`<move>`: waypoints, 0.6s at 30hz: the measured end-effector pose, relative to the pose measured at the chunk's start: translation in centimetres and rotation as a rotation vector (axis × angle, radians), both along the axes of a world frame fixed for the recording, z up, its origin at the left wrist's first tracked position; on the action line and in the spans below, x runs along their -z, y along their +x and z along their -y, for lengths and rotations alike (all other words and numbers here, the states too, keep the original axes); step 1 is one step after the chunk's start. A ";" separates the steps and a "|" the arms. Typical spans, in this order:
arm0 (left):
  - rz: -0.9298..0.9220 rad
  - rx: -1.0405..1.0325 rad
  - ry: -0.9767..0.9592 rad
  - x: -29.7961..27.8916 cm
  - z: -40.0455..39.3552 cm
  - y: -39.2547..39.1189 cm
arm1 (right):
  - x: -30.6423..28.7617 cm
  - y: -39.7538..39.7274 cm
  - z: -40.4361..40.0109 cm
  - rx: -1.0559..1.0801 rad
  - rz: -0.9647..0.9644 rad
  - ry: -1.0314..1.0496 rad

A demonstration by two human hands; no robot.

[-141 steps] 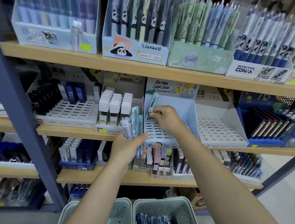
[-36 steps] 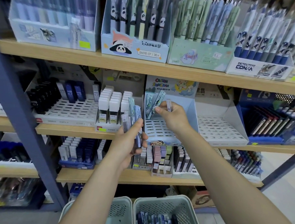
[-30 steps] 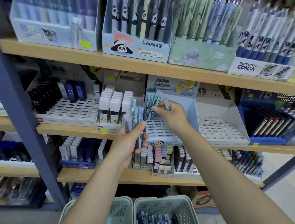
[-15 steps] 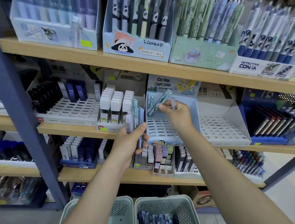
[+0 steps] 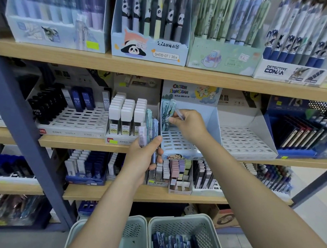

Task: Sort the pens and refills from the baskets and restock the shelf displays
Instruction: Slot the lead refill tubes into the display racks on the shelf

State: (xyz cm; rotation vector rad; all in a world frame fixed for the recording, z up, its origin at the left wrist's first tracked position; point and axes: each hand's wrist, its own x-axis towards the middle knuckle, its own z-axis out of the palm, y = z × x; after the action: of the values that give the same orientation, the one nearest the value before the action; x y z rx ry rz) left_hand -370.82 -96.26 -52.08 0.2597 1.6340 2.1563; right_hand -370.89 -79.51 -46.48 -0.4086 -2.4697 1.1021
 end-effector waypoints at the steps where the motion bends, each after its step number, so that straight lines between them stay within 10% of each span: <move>1: 0.001 0.000 0.000 0.0 0.0 0.0 | 0.2 -0.2 0.1 -0.010 0.028 0.031; 12: -0.054 0.045 0.022 -0.4 0.7 0.0 | 0.3 0.8 0.5 0.127 -0.074 -0.080; 18: -0.111 0.100 0.077 -0.9 0.8 0.5 | -2.4 4.2 2.3 -0.217 0.099 -0.390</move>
State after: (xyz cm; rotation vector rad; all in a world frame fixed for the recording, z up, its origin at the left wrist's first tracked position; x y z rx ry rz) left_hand -370.34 -97.03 -51.16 0.4824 1.5632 2.1655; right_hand -366.65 -81.77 -44.07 -0.3164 -2.4208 1.7024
